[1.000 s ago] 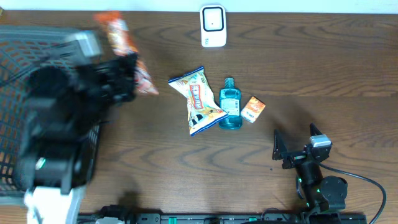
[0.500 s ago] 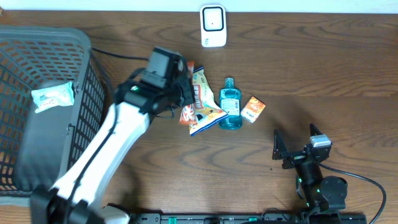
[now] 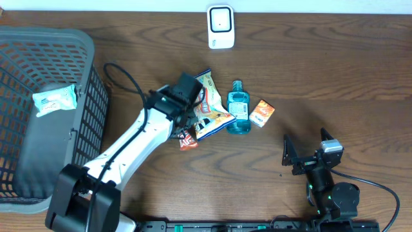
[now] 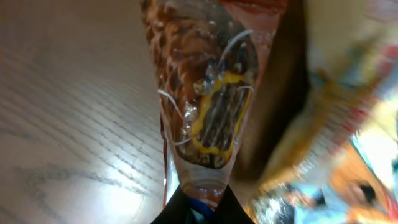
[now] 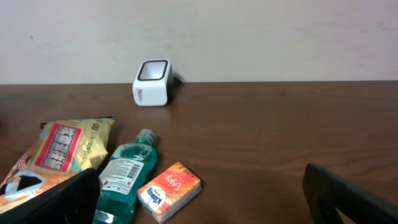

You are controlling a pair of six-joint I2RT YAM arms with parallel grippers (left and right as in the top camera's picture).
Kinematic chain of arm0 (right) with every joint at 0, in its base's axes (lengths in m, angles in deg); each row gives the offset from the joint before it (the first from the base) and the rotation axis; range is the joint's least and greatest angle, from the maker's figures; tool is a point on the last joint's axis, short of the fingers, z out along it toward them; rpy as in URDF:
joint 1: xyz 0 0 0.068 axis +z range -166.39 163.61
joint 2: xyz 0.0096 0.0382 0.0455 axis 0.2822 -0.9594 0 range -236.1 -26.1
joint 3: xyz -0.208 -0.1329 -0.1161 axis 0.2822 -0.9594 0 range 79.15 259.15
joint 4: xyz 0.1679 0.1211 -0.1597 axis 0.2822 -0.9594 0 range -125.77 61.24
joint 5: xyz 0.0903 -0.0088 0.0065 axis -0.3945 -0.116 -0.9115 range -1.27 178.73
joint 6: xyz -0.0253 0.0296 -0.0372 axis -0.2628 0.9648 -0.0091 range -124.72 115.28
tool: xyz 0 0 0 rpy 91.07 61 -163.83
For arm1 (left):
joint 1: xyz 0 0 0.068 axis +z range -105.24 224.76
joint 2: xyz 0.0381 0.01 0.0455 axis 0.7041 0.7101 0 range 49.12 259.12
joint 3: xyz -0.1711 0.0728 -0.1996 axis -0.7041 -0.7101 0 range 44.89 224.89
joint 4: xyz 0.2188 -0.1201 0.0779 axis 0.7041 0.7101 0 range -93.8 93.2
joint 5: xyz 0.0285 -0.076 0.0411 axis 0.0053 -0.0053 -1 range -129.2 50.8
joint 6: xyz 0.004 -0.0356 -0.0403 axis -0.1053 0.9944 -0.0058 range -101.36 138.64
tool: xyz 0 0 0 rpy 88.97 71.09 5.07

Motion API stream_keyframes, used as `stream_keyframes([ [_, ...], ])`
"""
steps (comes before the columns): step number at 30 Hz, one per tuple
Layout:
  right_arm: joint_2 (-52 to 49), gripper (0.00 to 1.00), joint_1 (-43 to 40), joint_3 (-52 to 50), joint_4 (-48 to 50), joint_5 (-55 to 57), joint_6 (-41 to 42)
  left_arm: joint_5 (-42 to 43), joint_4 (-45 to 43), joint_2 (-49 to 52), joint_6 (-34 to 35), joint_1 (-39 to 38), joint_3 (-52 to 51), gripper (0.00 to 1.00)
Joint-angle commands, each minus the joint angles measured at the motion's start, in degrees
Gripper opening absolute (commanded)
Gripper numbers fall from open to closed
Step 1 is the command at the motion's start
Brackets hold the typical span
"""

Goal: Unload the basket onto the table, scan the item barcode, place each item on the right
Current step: 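Carry the chocolate bar over and lay it left of the yellow packet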

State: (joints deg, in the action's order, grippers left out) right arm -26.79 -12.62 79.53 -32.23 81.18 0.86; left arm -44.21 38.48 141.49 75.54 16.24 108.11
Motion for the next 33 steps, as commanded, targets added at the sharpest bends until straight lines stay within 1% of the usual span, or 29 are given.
stream_keyframes([
  [1,0.31,0.99,0.35,-0.07,-0.22,0.37,-0.52,-2.69,-5.14,-0.26,13.88,0.02,-4.98,0.07],
  [4,0.31,0.99,0.35,-0.07,-0.24,0.37,-0.52,-0.57,-11.76,-0.26,14.8,0.02,-7.41,0.07],
  [6,0.31,0.99,0.35,-0.07,-0.24,0.37,-0.52,-0.13,-14.1,-0.2,14.8,0.02,-7.85,0.07],
  [8,0.31,0.99,0.35,-0.07,-0.24,0.37,-0.52,-0.2,-14.8,-0.2,14.8,0.04,-7.85,0.08],
  [9,0.31,0.99,0.35,-0.07,-0.22,0.37,-0.52,-0.2,-14.8,-0.2,14.8,0.04,-7.85,0.13],
  [11,0.31,0.99,0.35,-0.07,-0.22,0.37,-0.52,-0.2,-14.4,-0.2,14.21,0.04,-7.85,0.13],
  [14,0.31,0.99,0.35,-0.07,-0.24,0.37,-0.52,-0.13,-14.29,-0.33,11.34,0.04,-7.82,0.13],
  [15,0.31,0.99,0.35,-0.07,-0.22,0.37,-0.52,-0.09,-14.29,-0.48,10.27,0.04,-7.82,0.17],
  [16,0.31,0.99,0.35,-0.07,-0.24,0.37,-0.52,0.11,-14.29,-0.79,9.09,0.04,-7.82,0.29],
  [18,0.31,0.99,0.35,-0.07,-0.24,0.37,-0.52,0.11,-14.1,-1.86,6.71,0.02,-7.8,0.4],
  [20,0.31,0.99,0.35,-0.07,-0.22,0.37,-0.52,0.09,-14.1,-3.93,3.8,0.04,-7.8,0.47],
  [21,0.31,0.99,0.35,-0.07,-0.24,0.37,-0.52,0.07,-14.1,-5.29,2.45,0.04,-7.72,0.49],
  [24,0.31,0.99,0.35,-0.07,-0.24,0.37,-0.52,0.04,-14.12,-10.73,-3.45,0.04,-6.56,0.54],
  [26,0.31,0.99,0.35,-0.07,-0.24,0.37,-0.52,0.04,-14.43,-14.86,-9.09,0.04,-4.96,0.59],
  [27,0.31,0.99,0.35,-0.07,-0.24,0.37,-0.52,0.04,-14.8,-16.9,-12.57,0.04,-4.0,0.65],
  [28,0.31,0.99,0.35,-0.07,-0.24,0.37,-0.52,0.02,-14.99,-19.08,-16.98,0.09,-2.78,0.69],
  [31,0.31,0.99,0.35,-0.07,-0.24,0.37,-0.52,-1.18,-16.0,-24.74,-28.52,0.28,0.7,0.86],
  [32,0.31,0.99,0.35,-0.07,-0.24,0.37,-0.52,-3.56,-16.74,-27.78,-34.42,0.59,2.6,0.91],
  [33,0.31,0.99,0.35,-0.07,-0.24,0.37,-0.52,-5.99,-17.0,-29.46,-36.7,0.94,3.67,0.94],
])
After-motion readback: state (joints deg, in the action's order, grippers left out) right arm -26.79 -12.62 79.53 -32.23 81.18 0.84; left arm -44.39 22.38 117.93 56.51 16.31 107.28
